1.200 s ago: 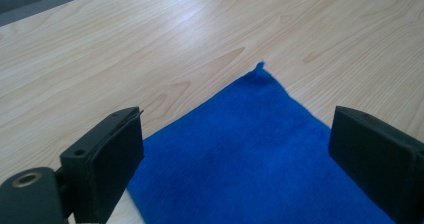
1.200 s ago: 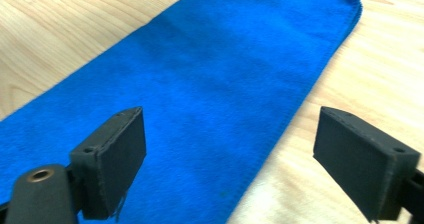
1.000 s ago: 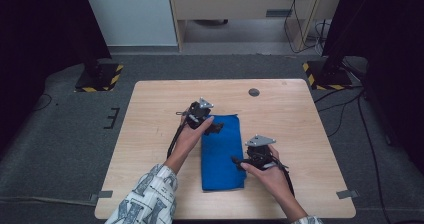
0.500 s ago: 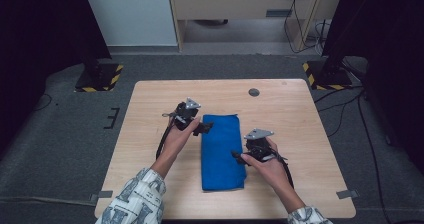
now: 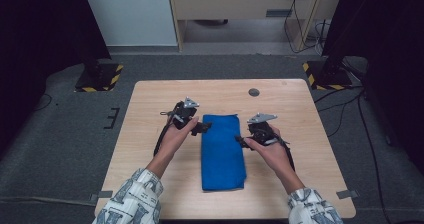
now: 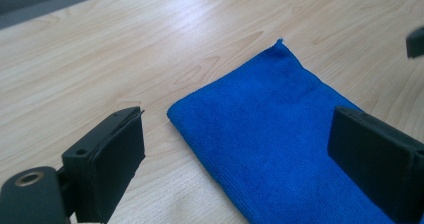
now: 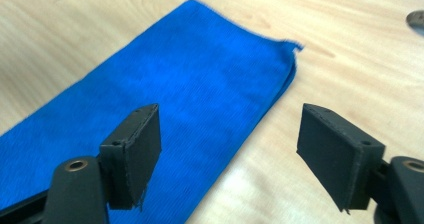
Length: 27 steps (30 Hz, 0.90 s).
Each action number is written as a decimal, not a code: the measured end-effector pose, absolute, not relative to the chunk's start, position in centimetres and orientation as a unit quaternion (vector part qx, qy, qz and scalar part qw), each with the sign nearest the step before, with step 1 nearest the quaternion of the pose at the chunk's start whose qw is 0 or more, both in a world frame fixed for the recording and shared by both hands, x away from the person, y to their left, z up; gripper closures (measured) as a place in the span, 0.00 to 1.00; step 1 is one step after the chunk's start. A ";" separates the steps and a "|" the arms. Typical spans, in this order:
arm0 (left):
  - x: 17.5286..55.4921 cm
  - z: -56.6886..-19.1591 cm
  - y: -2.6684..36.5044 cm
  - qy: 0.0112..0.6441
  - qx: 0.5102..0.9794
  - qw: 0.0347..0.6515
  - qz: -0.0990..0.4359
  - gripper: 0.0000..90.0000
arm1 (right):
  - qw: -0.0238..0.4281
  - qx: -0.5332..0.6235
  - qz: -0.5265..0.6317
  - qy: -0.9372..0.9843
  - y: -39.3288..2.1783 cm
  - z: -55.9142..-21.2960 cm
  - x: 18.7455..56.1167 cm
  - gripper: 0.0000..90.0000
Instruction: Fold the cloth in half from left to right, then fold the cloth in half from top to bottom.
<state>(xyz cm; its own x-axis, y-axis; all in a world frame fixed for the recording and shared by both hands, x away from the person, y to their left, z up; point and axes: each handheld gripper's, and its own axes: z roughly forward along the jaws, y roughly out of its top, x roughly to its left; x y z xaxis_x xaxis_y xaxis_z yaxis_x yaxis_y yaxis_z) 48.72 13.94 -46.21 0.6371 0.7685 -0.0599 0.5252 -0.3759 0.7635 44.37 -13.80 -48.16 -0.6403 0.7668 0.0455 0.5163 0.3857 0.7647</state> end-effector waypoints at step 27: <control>52.3 -49.3 14.1 0.456 0.797 0.363 0.158 0.34 | 0.181 0.436 0.372 0.800 -13.0 -48.0 53.1 0.59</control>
<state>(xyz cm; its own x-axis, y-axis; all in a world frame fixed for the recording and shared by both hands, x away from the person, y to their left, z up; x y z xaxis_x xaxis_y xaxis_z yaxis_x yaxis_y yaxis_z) 52.33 14.11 -49.26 0.5340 0.8418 -0.0783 0.6119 -0.3209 0.7229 53.05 -12.97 -47.98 -0.5550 0.8312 0.0338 0.5619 0.3446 0.7520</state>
